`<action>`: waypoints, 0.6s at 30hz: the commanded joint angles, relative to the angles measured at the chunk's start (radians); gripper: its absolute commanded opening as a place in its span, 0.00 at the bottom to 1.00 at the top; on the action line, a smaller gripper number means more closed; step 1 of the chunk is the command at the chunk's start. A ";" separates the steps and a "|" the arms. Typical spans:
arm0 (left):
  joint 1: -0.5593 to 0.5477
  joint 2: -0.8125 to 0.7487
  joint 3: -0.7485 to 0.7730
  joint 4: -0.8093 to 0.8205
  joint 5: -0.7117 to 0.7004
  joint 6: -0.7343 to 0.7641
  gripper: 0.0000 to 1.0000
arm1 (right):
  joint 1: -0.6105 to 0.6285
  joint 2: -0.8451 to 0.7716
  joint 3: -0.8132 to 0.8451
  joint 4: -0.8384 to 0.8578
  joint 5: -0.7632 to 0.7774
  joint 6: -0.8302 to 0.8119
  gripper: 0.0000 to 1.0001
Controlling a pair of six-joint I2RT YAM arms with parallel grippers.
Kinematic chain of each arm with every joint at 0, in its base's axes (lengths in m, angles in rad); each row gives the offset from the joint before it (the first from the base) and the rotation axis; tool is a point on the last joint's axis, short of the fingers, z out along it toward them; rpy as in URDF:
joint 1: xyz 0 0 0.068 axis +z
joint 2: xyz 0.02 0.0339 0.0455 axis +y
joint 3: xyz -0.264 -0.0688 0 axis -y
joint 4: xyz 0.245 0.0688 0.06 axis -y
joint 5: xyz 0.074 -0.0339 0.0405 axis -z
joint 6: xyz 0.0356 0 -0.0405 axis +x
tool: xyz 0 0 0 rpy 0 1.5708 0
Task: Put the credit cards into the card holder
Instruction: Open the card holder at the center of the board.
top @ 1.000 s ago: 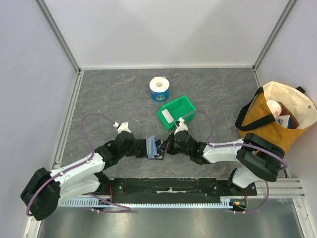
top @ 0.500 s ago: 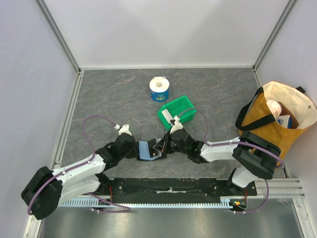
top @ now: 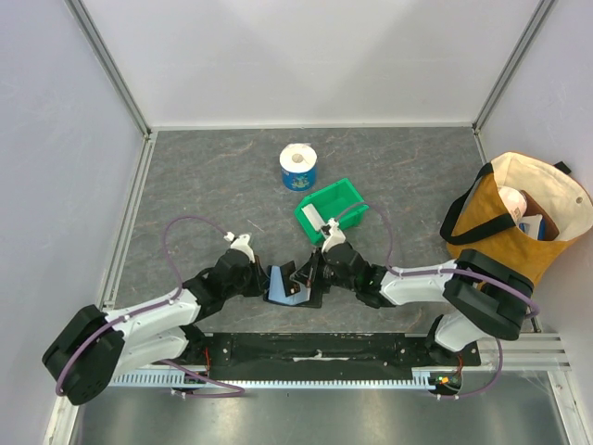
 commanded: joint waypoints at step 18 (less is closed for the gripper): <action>0.000 -0.024 -0.095 0.115 -0.013 -0.175 0.02 | 0.000 -0.141 -0.211 0.017 0.207 0.159 0.00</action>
